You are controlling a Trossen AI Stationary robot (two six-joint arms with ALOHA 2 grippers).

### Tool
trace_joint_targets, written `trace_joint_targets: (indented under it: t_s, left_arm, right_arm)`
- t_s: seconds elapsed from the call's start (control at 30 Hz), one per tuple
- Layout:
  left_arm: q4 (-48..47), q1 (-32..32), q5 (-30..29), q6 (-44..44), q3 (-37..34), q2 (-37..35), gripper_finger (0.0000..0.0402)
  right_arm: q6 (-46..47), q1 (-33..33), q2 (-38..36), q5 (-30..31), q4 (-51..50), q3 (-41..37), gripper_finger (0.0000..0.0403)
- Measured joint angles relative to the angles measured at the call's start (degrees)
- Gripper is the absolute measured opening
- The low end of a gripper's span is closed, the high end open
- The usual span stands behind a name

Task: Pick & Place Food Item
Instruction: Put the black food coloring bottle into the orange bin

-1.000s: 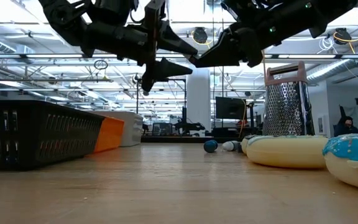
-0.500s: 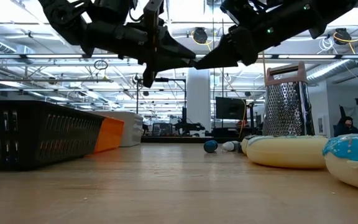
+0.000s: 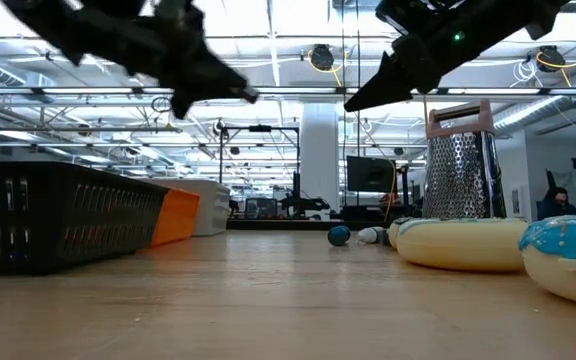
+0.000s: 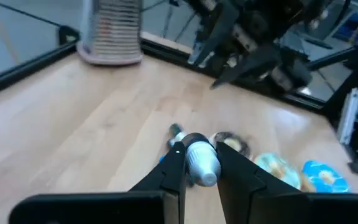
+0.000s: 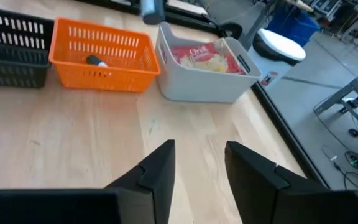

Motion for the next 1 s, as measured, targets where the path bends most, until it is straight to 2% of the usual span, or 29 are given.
trace_joint_targets:
  t_s: [0.13, 0.27, 0.5, 0.63, 1.0]
  left_arm:
    - [-0.4, -2.6, -3.5, -1.2, -8.2, -7.6, 0.0057]
    - [-0.4, -5.5, -6.5, -6.2, -15.4, -14.5, 0.0057]
    - [-0.5, -8.0, -11.6, -17.7, -24.8, -19.1, 0.0057]
    - [-0.5, -8.1, -12.9, -20.4, -26.8, -19.0, 0.0057]
    - [-0.3, -8.1, -12.9, -20.2, -26.8, -19.0, 0.0070]
  right_arm:
    - [0.0, 0.0, 0.0, 0.0, 0.0, 0.0, 0.0124]
    - [0.2, -0.3, -0.1, 0.1, 0.1, 0.0, 0.0123]
    - [0.6, -0.7, 0.0, 0.0, 0.2, 0.0, 0.0119]
    - [0.9, -1.0, 0.0, 0.0, 0.3, 0.0, 0.0119]
    - [0.9, -1.0, 0.0, 0.0, 0.3, 0.0, 0.0116]
